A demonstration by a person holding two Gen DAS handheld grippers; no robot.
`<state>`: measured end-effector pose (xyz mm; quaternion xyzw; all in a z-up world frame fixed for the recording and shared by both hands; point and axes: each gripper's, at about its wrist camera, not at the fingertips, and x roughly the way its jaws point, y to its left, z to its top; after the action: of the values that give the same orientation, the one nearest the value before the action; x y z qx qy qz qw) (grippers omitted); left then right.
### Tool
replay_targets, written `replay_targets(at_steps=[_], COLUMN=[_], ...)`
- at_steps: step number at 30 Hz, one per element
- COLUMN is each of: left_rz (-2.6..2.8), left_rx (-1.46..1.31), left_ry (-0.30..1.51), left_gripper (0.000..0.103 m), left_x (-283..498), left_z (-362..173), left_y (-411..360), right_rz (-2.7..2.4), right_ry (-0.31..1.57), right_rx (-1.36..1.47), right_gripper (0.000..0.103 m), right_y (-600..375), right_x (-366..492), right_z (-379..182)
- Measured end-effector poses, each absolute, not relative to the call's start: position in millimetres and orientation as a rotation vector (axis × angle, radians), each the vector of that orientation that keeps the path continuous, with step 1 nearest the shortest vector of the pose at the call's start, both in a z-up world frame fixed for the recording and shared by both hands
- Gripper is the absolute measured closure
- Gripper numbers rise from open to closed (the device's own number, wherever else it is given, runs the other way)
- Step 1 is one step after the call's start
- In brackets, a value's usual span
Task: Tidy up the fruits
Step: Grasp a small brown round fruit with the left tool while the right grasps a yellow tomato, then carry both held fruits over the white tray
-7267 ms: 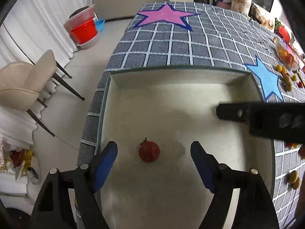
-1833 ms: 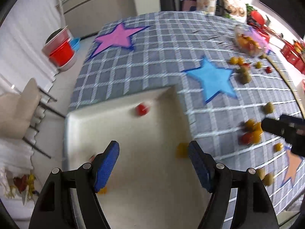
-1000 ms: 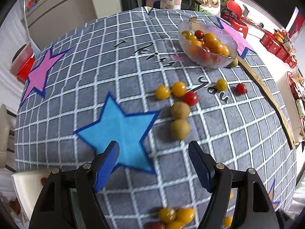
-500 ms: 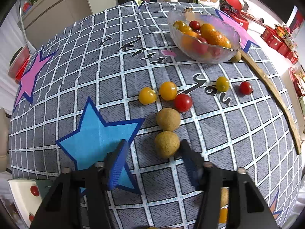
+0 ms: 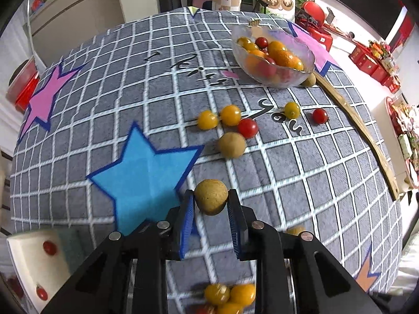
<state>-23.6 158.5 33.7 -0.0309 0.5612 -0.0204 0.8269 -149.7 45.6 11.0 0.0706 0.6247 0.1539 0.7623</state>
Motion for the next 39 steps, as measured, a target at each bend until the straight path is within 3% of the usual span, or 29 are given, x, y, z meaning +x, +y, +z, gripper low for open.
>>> replay_targets(at_steps=[16, 39], left_rz=[0.052, 0.327], left_rx=[-0.168, -0.304], left_ry=[1.171, 1.208], left_gripper=[0.076, 0.076], left_x=[-104, -238], left_z=[57, 41], left_y=[238, 360], right_rz=[0.372, 0.721], right_ry=[1.364, 1.327], right_rx=[0.162, -0.037], right_gripper=[0.083, 0.083], right_y=[30, 214], right_x=[-108, -125], right_z=[28, 63])
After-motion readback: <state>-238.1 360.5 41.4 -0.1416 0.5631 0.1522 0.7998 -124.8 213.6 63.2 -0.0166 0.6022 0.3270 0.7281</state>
